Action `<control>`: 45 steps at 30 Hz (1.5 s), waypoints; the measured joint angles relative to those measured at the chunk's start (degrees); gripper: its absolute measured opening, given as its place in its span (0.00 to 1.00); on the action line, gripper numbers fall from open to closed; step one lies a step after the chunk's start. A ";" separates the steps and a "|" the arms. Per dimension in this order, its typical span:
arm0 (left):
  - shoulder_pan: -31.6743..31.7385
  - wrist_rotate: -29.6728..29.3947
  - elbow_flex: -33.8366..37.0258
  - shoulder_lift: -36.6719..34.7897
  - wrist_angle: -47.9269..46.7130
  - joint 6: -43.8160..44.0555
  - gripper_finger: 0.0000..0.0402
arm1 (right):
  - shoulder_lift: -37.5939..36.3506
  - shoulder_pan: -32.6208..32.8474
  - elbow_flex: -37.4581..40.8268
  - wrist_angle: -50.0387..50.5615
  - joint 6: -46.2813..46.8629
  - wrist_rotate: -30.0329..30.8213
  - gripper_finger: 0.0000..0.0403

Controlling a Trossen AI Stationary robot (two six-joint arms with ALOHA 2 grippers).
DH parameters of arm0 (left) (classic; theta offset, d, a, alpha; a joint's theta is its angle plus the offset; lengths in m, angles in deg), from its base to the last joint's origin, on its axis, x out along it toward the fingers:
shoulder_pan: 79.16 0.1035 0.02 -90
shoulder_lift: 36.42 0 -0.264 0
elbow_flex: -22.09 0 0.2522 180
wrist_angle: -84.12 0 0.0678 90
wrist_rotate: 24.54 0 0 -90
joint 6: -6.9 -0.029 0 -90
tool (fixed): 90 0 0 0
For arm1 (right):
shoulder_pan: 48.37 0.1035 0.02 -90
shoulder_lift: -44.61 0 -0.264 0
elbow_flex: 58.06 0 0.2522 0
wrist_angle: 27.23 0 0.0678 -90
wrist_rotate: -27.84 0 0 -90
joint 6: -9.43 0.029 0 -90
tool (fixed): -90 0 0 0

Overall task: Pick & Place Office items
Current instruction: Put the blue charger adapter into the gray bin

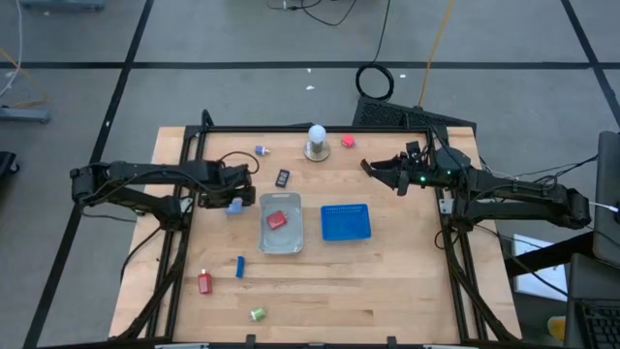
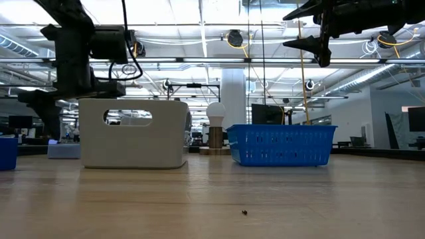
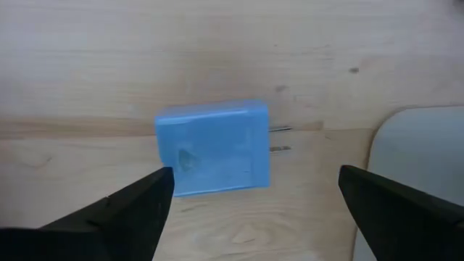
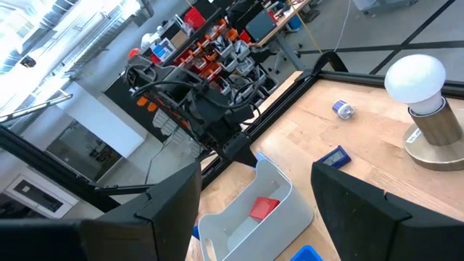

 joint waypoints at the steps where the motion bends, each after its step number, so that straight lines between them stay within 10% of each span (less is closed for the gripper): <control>1: -0.29 -0.50 0.00 0.20 -0.21 0.33 0.96 | 0.00 0.00 0.00 0.00 0.00 0.01 0.64; 45: -0.85 -3.22 0.04 6.20 -1.33 -0.08 0.87 | 0.02 -0.02 0.00 -2.12 1.15 -3.32 0.64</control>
